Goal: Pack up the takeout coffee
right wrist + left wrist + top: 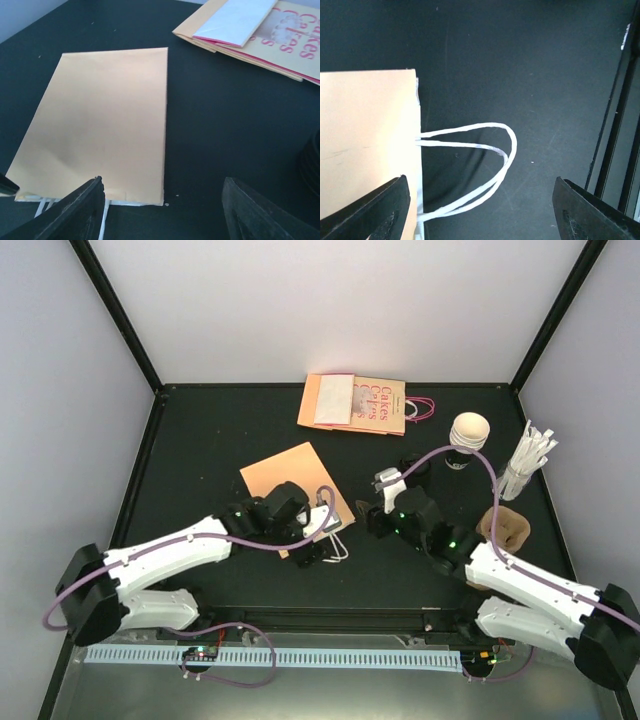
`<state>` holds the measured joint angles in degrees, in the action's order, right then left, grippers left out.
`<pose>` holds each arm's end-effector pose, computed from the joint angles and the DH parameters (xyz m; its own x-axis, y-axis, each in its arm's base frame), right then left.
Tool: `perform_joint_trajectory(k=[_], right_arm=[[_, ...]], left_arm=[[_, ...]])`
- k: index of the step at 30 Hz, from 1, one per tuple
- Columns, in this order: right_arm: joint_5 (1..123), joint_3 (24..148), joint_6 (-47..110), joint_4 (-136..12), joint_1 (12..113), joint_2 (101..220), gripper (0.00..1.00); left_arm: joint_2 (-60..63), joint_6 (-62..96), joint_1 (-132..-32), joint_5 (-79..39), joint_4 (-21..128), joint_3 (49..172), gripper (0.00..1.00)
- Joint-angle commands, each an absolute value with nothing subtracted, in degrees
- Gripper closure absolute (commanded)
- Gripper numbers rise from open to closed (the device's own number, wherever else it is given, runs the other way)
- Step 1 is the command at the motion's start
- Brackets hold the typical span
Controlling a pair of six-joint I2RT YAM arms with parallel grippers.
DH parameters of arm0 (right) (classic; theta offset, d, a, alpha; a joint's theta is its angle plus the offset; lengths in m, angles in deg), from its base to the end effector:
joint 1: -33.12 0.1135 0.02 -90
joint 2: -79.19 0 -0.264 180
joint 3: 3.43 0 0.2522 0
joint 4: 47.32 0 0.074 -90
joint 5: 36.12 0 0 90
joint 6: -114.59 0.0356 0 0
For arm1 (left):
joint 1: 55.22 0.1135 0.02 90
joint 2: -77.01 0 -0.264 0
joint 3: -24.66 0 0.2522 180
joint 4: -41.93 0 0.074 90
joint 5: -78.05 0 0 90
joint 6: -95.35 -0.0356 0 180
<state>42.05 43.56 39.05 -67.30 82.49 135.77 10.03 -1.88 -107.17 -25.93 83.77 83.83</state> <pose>0.1475 0.1606 0.2381 -0.4677 -0.1697 -0.8675 -0.5266 0.8417 0.1192 0.1392 -0.1919 0.2395 -0.3577 0.6551 -0.6655 0.9128 0.3956 -0.1012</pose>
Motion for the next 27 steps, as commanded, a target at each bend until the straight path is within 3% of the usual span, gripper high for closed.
perform_joint_trajectory(k=[1,4,11,16,20,27], right_arm=[[41.06,41.76,42.53,-65.86,80.15,132.32,0.33],[40.17,40.21,42.78,-65.8,79.46,129.6,0.32],[36.42,38.14,43.73,-67.02,79.16,123.93,0.32],[36.34,36.51,43.92,-66.39,79.06,120.93,0.32],[36.54,35.18,44.1,-65.46,79.0,119.58,0.25],[36.84,35.29,43.93,-65.65,78.93,120.57,0.24]], left_arm=[[4.4,-2.41,-109.67,-20.25,85.85,88.42,0.19],[0.25,-3.19,-110.64,-18.99,85.64,89.91,0.2],[-8.08,-5.07,-111.85,-17.19,88.38,93.95,0.36],[-10.3,-6.28,-113.14,-18.17,89.41,94.69,0.39],[-11.23,-6.43,-113.58,-18.61,88.84,94.61,0.47],[-10.8,-6.5,-114.0,-22.22,86.87,94.33,0.5]])
